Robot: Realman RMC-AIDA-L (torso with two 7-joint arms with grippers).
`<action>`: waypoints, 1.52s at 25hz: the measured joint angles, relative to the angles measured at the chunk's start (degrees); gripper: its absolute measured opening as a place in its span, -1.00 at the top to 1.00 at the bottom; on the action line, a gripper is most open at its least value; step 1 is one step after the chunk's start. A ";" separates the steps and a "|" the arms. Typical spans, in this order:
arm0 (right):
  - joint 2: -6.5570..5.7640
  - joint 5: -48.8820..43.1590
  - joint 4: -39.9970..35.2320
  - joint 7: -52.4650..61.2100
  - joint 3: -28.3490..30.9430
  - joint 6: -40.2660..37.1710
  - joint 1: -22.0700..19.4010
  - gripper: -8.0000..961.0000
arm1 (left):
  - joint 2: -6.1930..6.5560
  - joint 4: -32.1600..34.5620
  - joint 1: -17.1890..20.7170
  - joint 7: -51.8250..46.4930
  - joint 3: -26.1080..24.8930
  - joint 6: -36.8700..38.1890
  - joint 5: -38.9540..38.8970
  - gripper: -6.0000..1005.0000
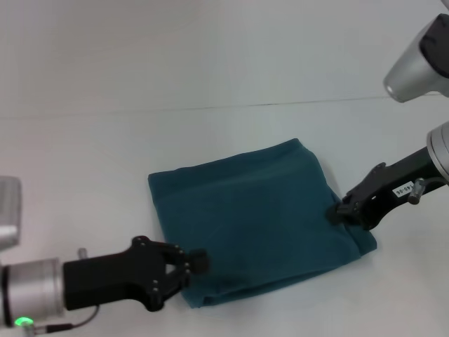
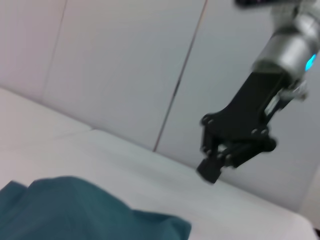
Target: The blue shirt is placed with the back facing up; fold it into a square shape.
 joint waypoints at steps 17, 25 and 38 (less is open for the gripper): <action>-0.31 17.00 14.70 -33.85 15.84 0.38 -14.51 0.31 | 4.13 10.45 -1.65 -16.58 0.18 14.42 11.58 0.22; -0.31 17.04 16.73 -39.39 18.76 -1.11 -16.06 -0.13 | 4.83 10.79 -1.93 -18.53 -0.25 15.85 11.82 -0.37; -0.34 16.98 19.46 -41.06 17.92 -1.52 -15.70 -0.92 | 4.72 12.19 0.45 -19.05 -1.60 15.98 13.50 -0.86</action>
